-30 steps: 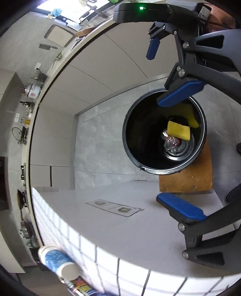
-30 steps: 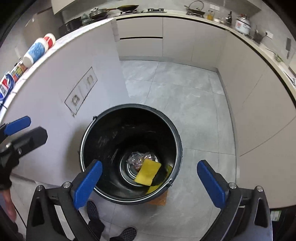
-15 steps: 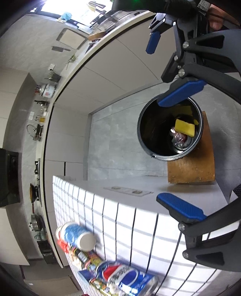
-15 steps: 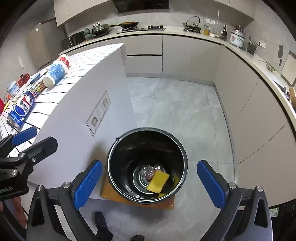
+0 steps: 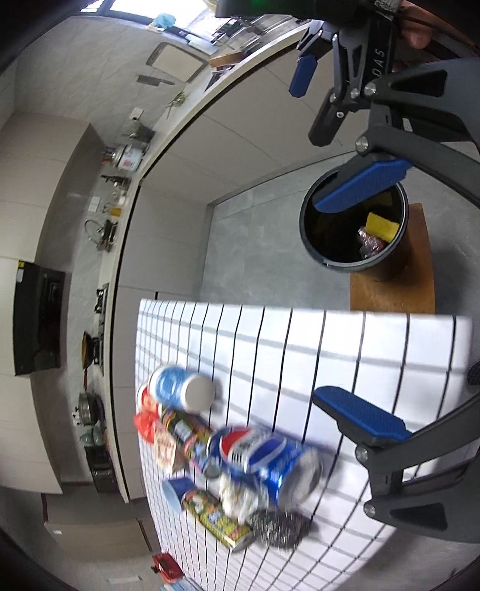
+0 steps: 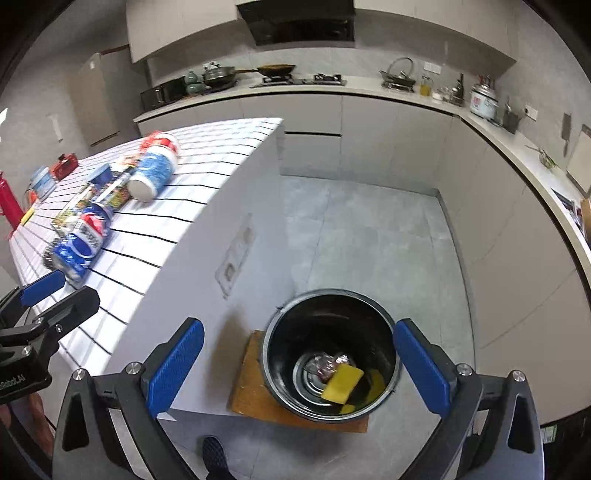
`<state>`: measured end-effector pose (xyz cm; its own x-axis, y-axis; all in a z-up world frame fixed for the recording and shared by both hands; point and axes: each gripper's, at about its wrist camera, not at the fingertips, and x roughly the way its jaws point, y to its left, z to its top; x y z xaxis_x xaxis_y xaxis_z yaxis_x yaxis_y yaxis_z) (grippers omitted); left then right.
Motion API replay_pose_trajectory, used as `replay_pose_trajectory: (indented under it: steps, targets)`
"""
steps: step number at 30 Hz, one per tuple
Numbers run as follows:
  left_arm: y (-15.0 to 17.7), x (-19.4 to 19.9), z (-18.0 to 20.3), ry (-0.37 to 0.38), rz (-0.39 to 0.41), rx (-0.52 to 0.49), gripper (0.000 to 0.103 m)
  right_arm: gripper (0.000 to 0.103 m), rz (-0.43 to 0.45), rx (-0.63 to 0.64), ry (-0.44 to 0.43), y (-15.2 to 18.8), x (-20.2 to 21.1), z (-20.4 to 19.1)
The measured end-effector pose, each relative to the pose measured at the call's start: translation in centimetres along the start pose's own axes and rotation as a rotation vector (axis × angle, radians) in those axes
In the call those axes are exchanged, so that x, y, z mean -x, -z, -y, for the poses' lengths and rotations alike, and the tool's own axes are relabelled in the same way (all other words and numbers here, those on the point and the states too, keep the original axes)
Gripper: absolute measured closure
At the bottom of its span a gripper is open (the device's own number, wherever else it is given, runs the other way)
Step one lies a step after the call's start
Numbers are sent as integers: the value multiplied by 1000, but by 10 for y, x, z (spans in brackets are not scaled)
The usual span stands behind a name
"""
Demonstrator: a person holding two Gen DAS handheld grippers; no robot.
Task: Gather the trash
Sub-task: 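Move both tools back toward the items on the island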
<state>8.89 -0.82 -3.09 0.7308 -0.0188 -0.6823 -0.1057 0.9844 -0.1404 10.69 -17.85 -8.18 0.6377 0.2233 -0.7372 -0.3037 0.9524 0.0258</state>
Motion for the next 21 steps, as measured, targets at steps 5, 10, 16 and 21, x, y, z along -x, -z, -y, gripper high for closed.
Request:
replay_pose_trajectory:
  steps: [5, 10, 16, 21]
  targets:
    - [0, 14, -36, -33, 25, 33, 7, 0, 18, 32, -39, -9, 3, -32]
    - [0, 33, -75, -62, 56, 76, 7, 0, 34, 46, -79, -17, 4, -64]
    - [0, 41, -132, -122, 69, 134, 7, 0, 45, 51, -110, -27, 3, -102]
    - [5, 39, -166, -156, 75, 157, 7, 0, 57, 31, -112, -37, -3, -127]
